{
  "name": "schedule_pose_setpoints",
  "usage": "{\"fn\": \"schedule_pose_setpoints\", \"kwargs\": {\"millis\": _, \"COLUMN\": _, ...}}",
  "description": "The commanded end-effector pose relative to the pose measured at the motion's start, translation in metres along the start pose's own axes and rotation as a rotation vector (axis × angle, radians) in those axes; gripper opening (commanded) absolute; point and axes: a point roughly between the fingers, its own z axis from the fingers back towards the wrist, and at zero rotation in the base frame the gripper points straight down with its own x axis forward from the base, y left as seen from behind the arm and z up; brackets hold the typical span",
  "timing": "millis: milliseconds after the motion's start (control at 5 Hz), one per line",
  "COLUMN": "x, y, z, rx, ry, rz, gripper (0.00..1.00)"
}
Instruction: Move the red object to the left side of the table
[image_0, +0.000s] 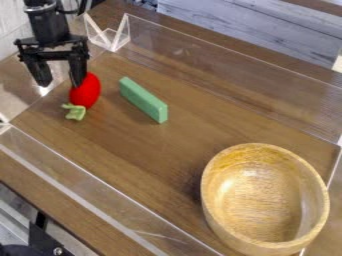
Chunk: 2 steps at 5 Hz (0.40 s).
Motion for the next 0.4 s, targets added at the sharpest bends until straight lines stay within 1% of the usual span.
{"fn": "schedule_pose_setpoints", "kwargs": {"millis": 0, "x": 0.0031, "y": 0.0045, "z": 0.0207, "rx": 0.015, "ry": -0.070, "rz": -0.065, "gripper": 1.00}}
{"fn": "schedule_pose_setpoints", "kwargs": {"millis": 200, "x": 0.0003, "y": 0.0062, "z": 0.0250, "rx": 0.025, "ry": -0.088, "rz": -0.124, "gripper": 1.00}}
